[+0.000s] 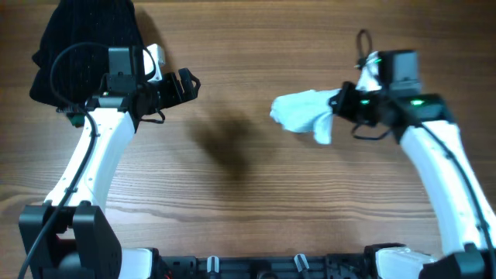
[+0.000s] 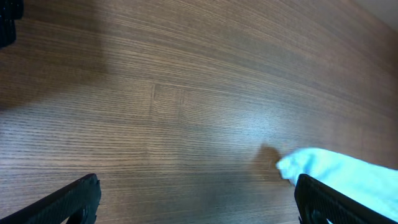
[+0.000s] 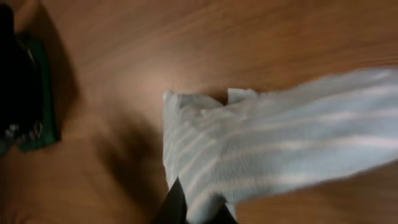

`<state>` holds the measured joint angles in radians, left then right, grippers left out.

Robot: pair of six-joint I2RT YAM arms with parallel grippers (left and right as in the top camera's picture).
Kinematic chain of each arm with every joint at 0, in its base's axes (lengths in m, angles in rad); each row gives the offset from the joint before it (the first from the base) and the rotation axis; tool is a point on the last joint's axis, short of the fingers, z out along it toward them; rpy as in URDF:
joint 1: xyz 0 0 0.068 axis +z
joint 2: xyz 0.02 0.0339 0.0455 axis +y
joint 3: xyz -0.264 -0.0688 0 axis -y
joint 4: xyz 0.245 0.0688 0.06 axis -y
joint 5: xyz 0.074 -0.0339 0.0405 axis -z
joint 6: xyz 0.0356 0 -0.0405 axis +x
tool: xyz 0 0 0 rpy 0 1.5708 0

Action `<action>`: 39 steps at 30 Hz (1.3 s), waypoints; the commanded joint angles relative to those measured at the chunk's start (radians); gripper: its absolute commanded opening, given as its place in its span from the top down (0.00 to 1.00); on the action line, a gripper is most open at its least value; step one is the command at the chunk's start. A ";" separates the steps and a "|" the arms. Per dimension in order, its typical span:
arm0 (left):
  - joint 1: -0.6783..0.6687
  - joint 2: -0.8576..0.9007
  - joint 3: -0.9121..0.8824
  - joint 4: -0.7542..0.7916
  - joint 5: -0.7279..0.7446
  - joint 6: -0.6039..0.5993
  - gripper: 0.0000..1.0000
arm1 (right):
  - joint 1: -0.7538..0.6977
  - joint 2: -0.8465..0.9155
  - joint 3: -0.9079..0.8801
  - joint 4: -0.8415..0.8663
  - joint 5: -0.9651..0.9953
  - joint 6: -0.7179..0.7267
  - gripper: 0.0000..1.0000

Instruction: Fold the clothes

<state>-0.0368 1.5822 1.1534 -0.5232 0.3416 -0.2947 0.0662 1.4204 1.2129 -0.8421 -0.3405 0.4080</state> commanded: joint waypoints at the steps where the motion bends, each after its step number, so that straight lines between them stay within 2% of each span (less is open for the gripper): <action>1: 0.000 0.004 0.020 0.000 -0.003 0.003 0.00 | -0.089 -0.020 0.161 -0.148 -0.020 -0.224 0.96; 5: 0.000 0.004 0.020 0.000 -0.003 0.002 0.00 | -0.178 -0.017 0.298 -0.312 -0.009 -0.366 0.96; 9: 0.000 0.004 0.020 0.000 -0.003 0.002 0.00 | -0.241 -0.016 0.414 -0.426 0.093 -0.467 0.96; 15: 0.000 0.004 0.020 0.005 -0.002 0.002 0.00 | -0.230 0.008 0.441 -0.461 0.169 -0.652 0.96; 19: 0.000 0.004 0.020 0.008 -0.002 0.002 0.00 | -0.175 0.109 0.432 -0.451 0.169 -0.720 0.95; 27: 0.000 0.004 0.020 0.007 -0.003 0.003 0.00 | -0.072 0.373 0.431 -0.346 0.184 -0.721 0.95; 31: 0.000 0.004 0.020 0.011 -0.003 0.003 0.00 | -0.022 0.439 0.431 -0.311 0.175 -0.719 0.95; 35: 0.000 0.004 0.020 0.018 -0.003 0.003 0.00 | 0.051 0.462 0.431 -0.253 0.080 -0.710 0.94; 37: 0.000 0.004 0.020 0.020 -0.003 0.003 0.00 | 0.093 0.463 0.431 -0.217 0.019 -0.686 0.89; 39: 0.000 0.004 0.020 0.023 -0.003 0.003 0.00 | 0.142 0.463 0.431 -0.180 -0.021 -0.646 0.80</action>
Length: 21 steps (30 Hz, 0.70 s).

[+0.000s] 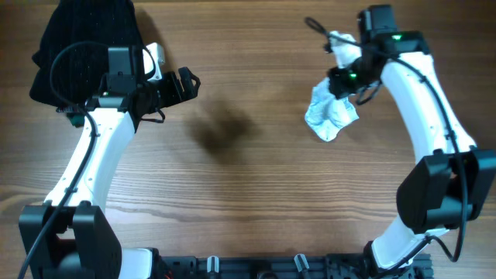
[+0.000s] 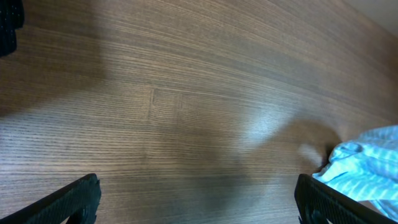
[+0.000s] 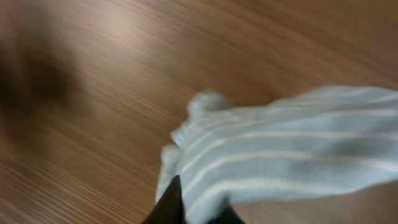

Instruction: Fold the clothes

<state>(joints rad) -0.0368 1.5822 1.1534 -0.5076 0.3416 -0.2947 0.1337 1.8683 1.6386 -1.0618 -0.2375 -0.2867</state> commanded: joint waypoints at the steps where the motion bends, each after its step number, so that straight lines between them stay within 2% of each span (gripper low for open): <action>1: 0.000 0.004 0.020 0.010 -0.003 0.003 0.00 | 0.101 0.015 0.005 0.060 -0.131 0.068 0.76; 2: 0.000 0.004 0.020 0.011 -0.003 0.003 0.00 | 0.128 0.015 0.005 0.080 -0.130 0.087 0.66; 3: 0.000 0.004 0.020 0.011 -0.003 0.003 0.00 | 0.152 0.015 0.005 0.100 -0.130 0.103 0.48; 4: 0.000 0.004 0.020 0.011 -0.003 0.003 0.00 | 0.174 0.015 0.005 0.122 -0.130 0.128 0.20; 5: 0.000 0.004 0.020 0.011 -0.003 0.003 0.00 | 0.193 0.015 0.005 0.144 -0.130 0.153 0.02; 10: 0.000 0.004 0.020 0.010 -0.003 0.003 0.00 | 0.230 0.015 0.005 0.204 -0.130 0.227 0.00; 14: -0.001 0.004 0.020 0.010 0.004 0.004 0.00 | 0.187 0.015 0.005 0.187 -0.130 0.285 0.00; 17: -0.006 0.004 0.020 0.010 0.087 0.074 0.00 | 0.137 0.015 0.005 0.150 -0.130 0.297 0.00; 21: -0.053 0.004 0.020 0.019 0.091 0.140 0.00 | 0.053 0.015 0.005 0.089 -0.126 0.351 0.00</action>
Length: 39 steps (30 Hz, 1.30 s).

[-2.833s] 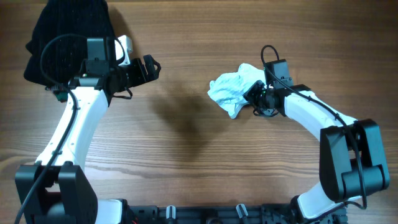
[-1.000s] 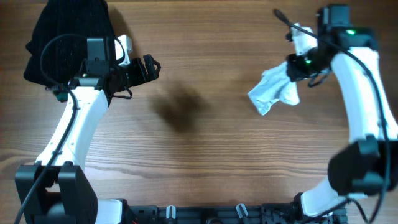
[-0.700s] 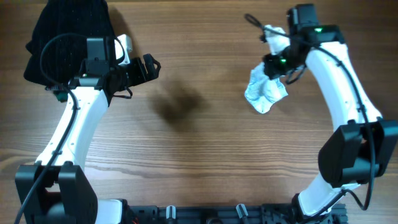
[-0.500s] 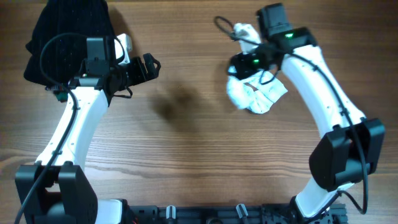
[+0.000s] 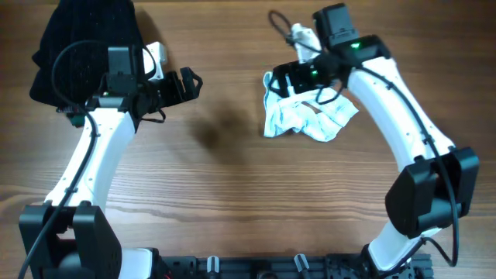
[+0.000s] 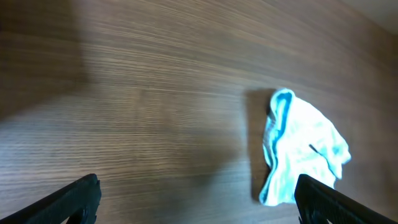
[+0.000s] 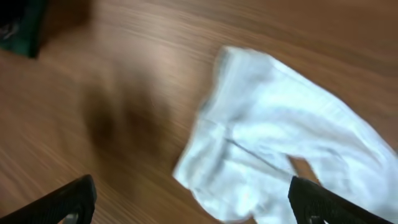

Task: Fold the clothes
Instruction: 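Grasp the shirt's left edge with the left gripper beside the right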

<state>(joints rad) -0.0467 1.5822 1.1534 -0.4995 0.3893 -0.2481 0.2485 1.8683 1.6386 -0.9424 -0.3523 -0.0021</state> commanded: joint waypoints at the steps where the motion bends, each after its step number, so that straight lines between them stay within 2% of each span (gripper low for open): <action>1: -0.059 0.004 0.020 0.017 0.044 0.114 0.01 | -0.076 0.015 0.005 -0.043 -0.011 0.071 0.00; 5: -0.128 0.004 0.020 0.057 0.044 0.195 0.01 | -0.120 0.015 0.005 -0.107 -0.004 0.108 0.01; 9: -0.193 0.016 0.020 0.122 0.043 0.247 0.07 | -0.125 0.015 -0.013 -0.132 0.023 0.157 0.25; 11: -0.225 0.031 0.020 0.163 0.040 0.272 0.20 | -0.125 0.015 -0.033 -0.123 0.024 0.190 0.41; 12: -0.240 0.041 0.020 0.189 0.037 0.271 0.30 | -0.125 0.015 -0.046 -0.114 0.024 0.195 0.45; 13: -0.259 0.059 0.020 0.228 0.037 0.271 0.48 | -0.125 0.015 -0.060 -0.106 0.026 0.209 0.52; 15: -0.292 0.100 0.020 0.306 0.038 0.270 0.69 | -0.129 0.015 -0.089 -0.092 0.059 0.254 0.66; 17: -0.320 0.138 0.020 0.364 0.037 0.266 0.80 | -0.141 0.015 -0.106 -0.087 0.076 0.287 0.79; 19: -0.347 0.174 0.020 0.411 0.037 0.262 0.87 | -0.160 0.015 -0.114 -0.080 0.075 0.293 0.89; 28: -0.428 0.287 0.020 0.674 0.032 0.263 0.89 | -0.219 0.015 -0.141 -0.051 0.067 0.294 0.91; 39: -0.441 0.422 0.021 0.849 -0.005 0.195 0.96 | -0.227 0.015 -0.286 0.079 0.037 0.319 0.92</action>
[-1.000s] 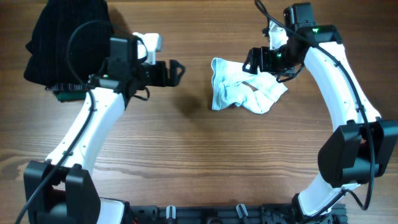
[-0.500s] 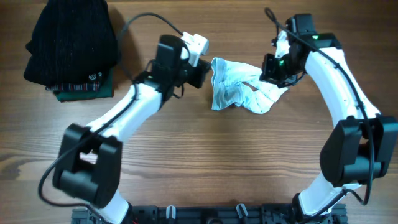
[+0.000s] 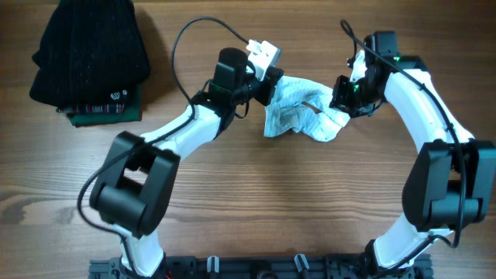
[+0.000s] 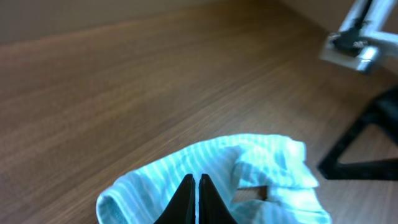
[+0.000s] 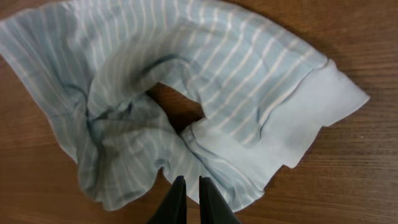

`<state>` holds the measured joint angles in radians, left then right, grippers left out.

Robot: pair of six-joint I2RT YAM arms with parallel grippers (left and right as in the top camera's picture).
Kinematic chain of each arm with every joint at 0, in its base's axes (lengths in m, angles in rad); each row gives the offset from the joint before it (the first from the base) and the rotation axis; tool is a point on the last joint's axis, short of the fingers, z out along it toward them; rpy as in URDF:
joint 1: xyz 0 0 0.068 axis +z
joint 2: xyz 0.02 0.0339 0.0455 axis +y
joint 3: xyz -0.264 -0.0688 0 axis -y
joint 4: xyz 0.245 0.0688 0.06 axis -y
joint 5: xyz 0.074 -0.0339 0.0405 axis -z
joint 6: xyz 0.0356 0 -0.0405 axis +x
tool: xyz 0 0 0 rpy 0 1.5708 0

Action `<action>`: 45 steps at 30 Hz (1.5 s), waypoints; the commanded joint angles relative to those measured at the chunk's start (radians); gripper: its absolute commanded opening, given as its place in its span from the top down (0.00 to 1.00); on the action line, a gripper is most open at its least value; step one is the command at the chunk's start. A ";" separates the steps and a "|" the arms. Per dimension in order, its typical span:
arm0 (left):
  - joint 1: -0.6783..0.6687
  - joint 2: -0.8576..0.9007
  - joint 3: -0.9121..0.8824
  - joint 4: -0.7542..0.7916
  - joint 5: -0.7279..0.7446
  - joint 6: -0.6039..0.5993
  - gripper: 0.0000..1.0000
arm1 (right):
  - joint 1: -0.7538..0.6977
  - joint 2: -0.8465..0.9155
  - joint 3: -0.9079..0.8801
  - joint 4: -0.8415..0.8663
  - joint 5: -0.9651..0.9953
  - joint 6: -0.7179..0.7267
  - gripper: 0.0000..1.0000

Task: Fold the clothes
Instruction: 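Grasp the shirt's left edge with the left gripper beside the right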

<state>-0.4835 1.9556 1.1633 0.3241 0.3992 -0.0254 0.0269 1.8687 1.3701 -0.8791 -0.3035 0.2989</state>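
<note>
A crumpled light-blue striped garment lies on the wooden table behind its middle. My left gripper is at its upper left edge. In the left wrist view the fingers are shut on a fold of the striped cloth. My right gripper is at the garment's right side. In the right wrist view its fingers are pressed nearly together over the lower hem of the garment, with cloth between them.
A black knitted garment is piled at the far left corner on a folded dark green item. Bare wooden table stretches in front of the garment. The left arm's cable loops over the table behind it.
The left arm was by the black pile with its gripper open; now it is at the garment's left edge, shut. The right gripper was open above the garment; now it is shut at the right side.
My right gripper first held the striped garment at the right of the table, then further back. Then the garment lay on the table with that gripper open over it and the left arm idle. Now both grippers are shut on opposite sides of it.
</note>
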 commanded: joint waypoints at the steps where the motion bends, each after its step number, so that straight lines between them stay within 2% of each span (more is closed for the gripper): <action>1: -0.003 0.058 0.011 0.032 -0.024 -0.028 0.96 | -0.005 0.014 -0.018 0.017 -0.012 0.016 0.92; 4: -0.003 0.080 0.039 -0.031 -0.091 -0.011 0.96 | -0.005 0.014 -0.018 0.018 -0.012 0.015 0.92; 6: -0.003 0.083 0.107 -0.161 -0.122 0.013 0.96 | -0.005 0.014 -0.018 0.017 -0.012 0.015 0.92; 11: -0.003 0.083 0.399 -0.528 -0.171 0.082 0.96 | -0.005 0.014 -0.018 0.018 -0.012 0.015 0.92; 17: -0.003 0.090 0.680 -0.813 -0.255 0.100 0.96 | -0.014 0.014 -0.017 0.032 -0.012 0.015 0.91; 24: -0.032 0.124 0.700 -0.925 -0.256 0.100 0.96 | -0.054 0.014 -0.017 0.036 -0.013 0.007 0.91; 34: -0.099 0.237 0.700 -0.916 -0.255 0.100 0.96 | -0.067 0.014 -0.017 0.029 -0.034 -0.015 0.91; 45: -0.103 0.345 0.700 -0.902 -0.256 0.100 0.96 | -0.067 0.014 -0.017 0.029 -0.034 -0.035 0.91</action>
<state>-0.5873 2.2562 1.8599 -0.5884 0.1528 0.0559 -0.0410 1.8687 1.3560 -0.8505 -0.3145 0.2829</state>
